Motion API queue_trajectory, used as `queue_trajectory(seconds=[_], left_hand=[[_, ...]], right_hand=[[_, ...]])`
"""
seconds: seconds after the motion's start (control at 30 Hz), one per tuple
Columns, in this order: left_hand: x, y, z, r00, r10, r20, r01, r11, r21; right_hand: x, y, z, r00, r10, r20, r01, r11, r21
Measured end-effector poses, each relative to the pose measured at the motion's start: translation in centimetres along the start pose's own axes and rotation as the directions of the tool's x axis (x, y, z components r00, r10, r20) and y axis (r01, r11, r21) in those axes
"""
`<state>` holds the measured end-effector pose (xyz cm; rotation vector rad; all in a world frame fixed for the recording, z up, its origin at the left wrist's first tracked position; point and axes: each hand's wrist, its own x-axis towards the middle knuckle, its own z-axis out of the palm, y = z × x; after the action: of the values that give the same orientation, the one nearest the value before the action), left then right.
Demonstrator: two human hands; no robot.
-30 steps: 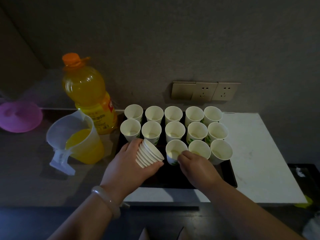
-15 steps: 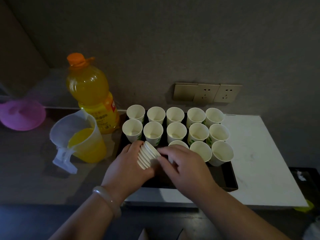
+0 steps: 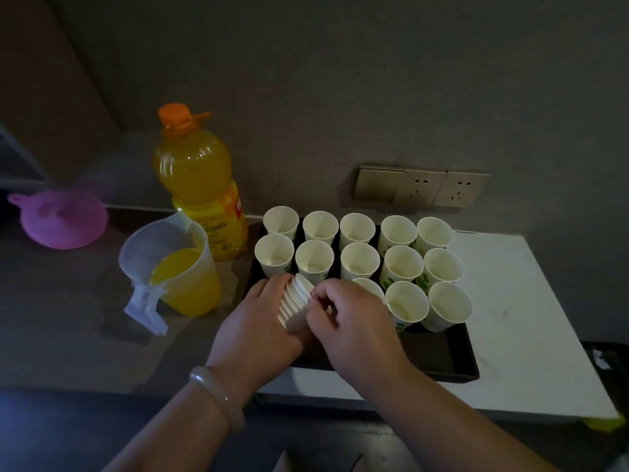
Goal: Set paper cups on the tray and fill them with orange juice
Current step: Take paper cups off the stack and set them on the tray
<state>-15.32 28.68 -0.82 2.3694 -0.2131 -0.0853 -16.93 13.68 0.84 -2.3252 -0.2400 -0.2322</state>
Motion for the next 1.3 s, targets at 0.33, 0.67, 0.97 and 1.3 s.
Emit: queue_trajectory(seconds=[0.33,0.67,0.97,1.3], left_hand=[[0.1,-0.6,-0.7,1.000,-0.011,-0.029,0.011,1.000,0.023],[-1.1,-3.0,-1.2,0.988,-0.124,-0.092,0.126,0.992,0.011],[-1.1,-3.8,-1.9,0.985,-0.135,-0.110,0.136,0.991,0.001],[-1.2,-4.3,-1.7,0.985,-0.156,-0.074,0.156,0.988,-0.006]], right_hand=[[0.0,0.2,0.5,0.969,-0.062,-0.238,0.049,0.997,-0.059],[0.6,4.3,0.6,0.981,-0.192,-0.002,0.185,0.947,-0.263],[1.0,7.4,5.3,0.928,-0.261,0.267,0.361,0.812,-0.460],[1.2,7.3,5.5,0.932,-0.243,0.270,0.350,0.801,-0.486]])
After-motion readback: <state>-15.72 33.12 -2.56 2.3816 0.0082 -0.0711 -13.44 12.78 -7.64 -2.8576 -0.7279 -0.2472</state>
